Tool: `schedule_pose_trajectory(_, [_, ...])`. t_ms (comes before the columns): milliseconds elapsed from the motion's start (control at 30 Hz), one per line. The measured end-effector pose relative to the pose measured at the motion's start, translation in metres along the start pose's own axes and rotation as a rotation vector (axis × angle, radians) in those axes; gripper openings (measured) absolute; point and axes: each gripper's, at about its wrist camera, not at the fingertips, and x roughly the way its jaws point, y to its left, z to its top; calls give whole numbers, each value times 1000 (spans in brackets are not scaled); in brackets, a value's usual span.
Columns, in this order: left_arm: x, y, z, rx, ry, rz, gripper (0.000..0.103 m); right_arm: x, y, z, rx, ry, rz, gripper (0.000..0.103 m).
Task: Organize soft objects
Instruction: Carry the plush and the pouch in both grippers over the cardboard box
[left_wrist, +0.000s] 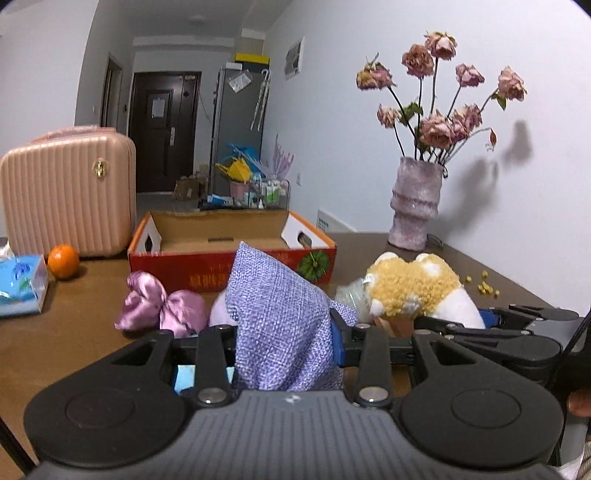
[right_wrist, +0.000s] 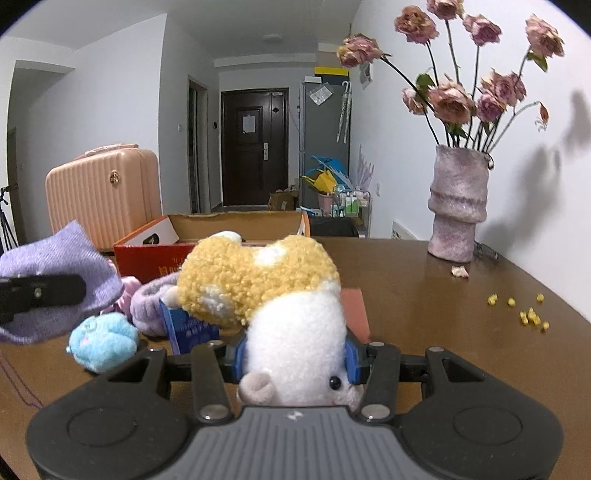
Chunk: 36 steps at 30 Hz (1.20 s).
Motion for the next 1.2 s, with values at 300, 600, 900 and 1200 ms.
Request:
schedule_pose_trajectory(300, [18, 12, 24, -27, -35, 30, 38, 20, 12, 29, -23, -25, 8, 47])
schedule_pose_trajectory(600, [39, 34, 46, -81, -83, 78, 38, 51, 27, 54, -30, -38, 24, 47])
schedule_pose_trajectory(900, [67, 54, 64, -122, -100, 102, 38, 88, 36, 75, -22, -29, 30, 47])
schedule_pose_trajectory(1200, [92, 67, 82, -164, -118, 119, 38, 120, 42, 98, -15, -27, 28, 47])
